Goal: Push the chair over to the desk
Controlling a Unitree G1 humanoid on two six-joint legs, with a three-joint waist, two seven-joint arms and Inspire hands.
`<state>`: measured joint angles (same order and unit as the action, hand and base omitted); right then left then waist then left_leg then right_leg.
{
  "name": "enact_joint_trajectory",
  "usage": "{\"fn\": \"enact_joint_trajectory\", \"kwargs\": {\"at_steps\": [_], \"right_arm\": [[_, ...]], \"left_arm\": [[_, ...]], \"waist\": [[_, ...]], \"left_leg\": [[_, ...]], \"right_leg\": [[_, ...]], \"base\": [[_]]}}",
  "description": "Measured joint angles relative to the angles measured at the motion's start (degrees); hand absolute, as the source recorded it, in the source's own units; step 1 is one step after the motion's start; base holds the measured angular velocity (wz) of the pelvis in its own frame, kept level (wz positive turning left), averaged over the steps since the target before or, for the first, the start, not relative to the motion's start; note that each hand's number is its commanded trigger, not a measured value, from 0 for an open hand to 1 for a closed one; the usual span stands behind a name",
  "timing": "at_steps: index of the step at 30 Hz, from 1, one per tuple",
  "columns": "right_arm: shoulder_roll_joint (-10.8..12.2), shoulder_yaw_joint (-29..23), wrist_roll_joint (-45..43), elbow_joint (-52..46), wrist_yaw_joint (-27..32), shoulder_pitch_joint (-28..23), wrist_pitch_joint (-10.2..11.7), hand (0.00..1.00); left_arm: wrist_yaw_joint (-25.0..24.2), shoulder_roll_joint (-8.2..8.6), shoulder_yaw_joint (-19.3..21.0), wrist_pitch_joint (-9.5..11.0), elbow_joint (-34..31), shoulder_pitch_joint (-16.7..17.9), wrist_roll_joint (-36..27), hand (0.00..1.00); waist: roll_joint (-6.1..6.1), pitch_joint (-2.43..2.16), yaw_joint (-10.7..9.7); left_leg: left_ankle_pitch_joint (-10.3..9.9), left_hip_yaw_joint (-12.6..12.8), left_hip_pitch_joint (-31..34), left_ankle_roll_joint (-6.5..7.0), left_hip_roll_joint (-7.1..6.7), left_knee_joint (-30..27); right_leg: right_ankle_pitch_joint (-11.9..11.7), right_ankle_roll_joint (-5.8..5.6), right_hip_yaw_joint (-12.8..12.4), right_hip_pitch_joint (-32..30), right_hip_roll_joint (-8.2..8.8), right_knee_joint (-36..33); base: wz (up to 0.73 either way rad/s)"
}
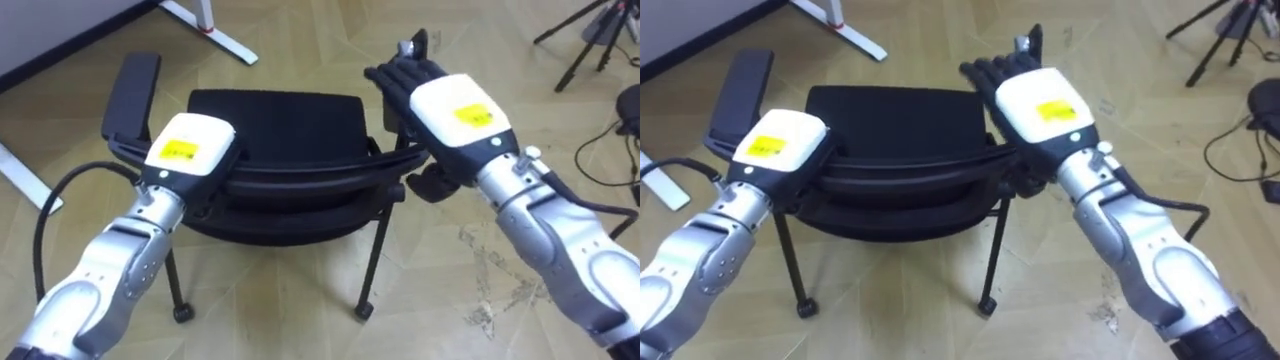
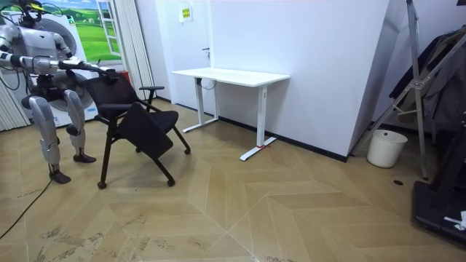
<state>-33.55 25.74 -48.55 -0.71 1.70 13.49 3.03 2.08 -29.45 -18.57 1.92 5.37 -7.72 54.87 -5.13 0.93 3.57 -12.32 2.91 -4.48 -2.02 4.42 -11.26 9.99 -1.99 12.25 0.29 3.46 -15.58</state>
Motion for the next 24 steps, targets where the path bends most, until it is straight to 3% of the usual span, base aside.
{"fn": "enact_joint_trajectory", "kwargs": {"at_steps": [2,3,4,5,6,8,9,10,12,13,17,24], "right_arm": [[0.11,1.04,1.16,0.35,0.09,0.00,0.55,0.00],[0.17,1.91,2.55,1.85,0.24,-0.02,0.69,0.00],[-0.32,1.92,3.15,2.58,0.22,0.13,0.78,0.00],[-1.34,1.94,3.64,4.43,0.02,1.08,0.90,0.00],[-0.75,3.43,3.23,6.39,-1.54,0.83,1.04,0.00],[-0.69,4.71,2.31,6.92,-2.57,0.85,1.12,0.00],[-0.70,4.72,1.30,6.89,-3.02,1.18,0.61,0.00],[-0.80,4.75,0.52,6.87,-3.36,1.64,-0.09,0.00],[-0.94,4.96,0.72,6.97,-4.04,1.63,-1.88,0.00],[-0.94,4.99,0.70,7.19,-4.43,1.65,-2.85,0.00],[-0.91,5.13,0.66,9.12,-4.68,1.65,-3.85,0.00],[-0.37,5.10,-1.19,10.66,-5.01,1.64,-4.37,0.00]], "left_arm": [[0.01,-0.07,-1.11,0.01,0.60,-0.35,-0.06,1.00],[0.10,0.17,-2.62,0.18,1.53,-1.21,-0.01,1.00],[0.11,0.65,-3.68,0.28,1.58,-2.03,0.08,1.00],[0.17,1.57,-5.50,0.79,1.29,-3.65,0.16,1.00],[0.27,1.48,-6.50,1.04,1.44,-3.83,0.15,1.00],[0.46,1.48,-6.35,1.16,2.60,-3.93,-0.14,1.00],[0.79,1.58,-5.76,1.07,3.42,-4.12,-0.38,1.00],[0.89,1.60,-4.87,1.07,4.19,-4.16,-0.80,1.00],[1.03,2.10,-4.48,1.02,5.85,-4.09,-1.49,1.00],[1.02,2.35,-4.49,0.89,6.03,-4.00,-1.84,1.00],[0.99,3.50,-4.68,0.82,5.92,-3.76,-1.44,1.00],[-0.51,4.07,-4.85,-0.29,4.89,-3.79,-0.57,1.00]], "waist": [[-0.78,0.48,0.41],[-2.86,0.81,1.18],[-2.95,0.68,1.37],[-1.73,0.69,1.57],[-2.89,0.09,3.10],[-2.16,0.25,3.38],[-1.70,0.31,3.59],[-1.42,0.29,3.65],[0.29,-0.13,2.85],[0.80,-0.05,2.68],[0.84,-0.07,2.86],[0.55,-0.06,2.72]], "left_leg": [[-0.01,0.48,2.81,-0.01,-0.85,-6.86],[-1.57,1.42,6.98,1.01,-2.83,-8.80],[-0.91,1.59,8.97,1.56,-3.46,-5.10],[6.25,2.26,13.02,3.43,-3.65,-0.46],[6.65,3.88,12.70,3.20,-4.28,-2.66],[6.63,1.64,11.91,3.19,-4.24,-2.75],[6.59,-0.85,11.85,3.12,-4.28,-2.73],[6.14,-1.74,11.79,2.43,-4.53,-2.73],[5.85,-1.47,11.67,2.09,-4.37,-2.41],[5.86,-1.11,11.24,2.09,-4.09,-1.93],[5.86,-1.01,10.87,2.07,-3.81,-1.44],[5.09,-0.84,10.97,1.97,-4.02,-1.56]], "right_leg": [[-0.16,0.25,-1.57,0.21,1.91,-2.29],[-0.16,0.24,-4.83,1.12,3.97,-1.57],[-0.15,0.24,-5.01,1.23,4.46,-0.96],[0.81,-1.30,-3.99,0.85,4.26,-1.31],[2.14,-2.68,-3.22,0.80,5.38,-0.90],[2.21,-2.28,-1.44,1.49,4.41,1.98],[1.34,-1.49,-1.05,0.96,3.24,5.32],[-0.50,0.03,0.14,0.52,2.43,6.97],[-0.67,0.19,2.36,0.85,2.29,6.27],[-0.65,0.21,2.77,0.79,1.94,5.75],[-0.33,0.68,3.15,0.83,1.35,5.50],[-0.02,0.40,3.13,-0.12,1.71,3.74]], "base": [[0.29],[0.35],[0.49],[0.14],[-0.07],[-0.24],[-0.17],[-0.12],[0.13],[0.14],[0.03],[-0.01]]}}
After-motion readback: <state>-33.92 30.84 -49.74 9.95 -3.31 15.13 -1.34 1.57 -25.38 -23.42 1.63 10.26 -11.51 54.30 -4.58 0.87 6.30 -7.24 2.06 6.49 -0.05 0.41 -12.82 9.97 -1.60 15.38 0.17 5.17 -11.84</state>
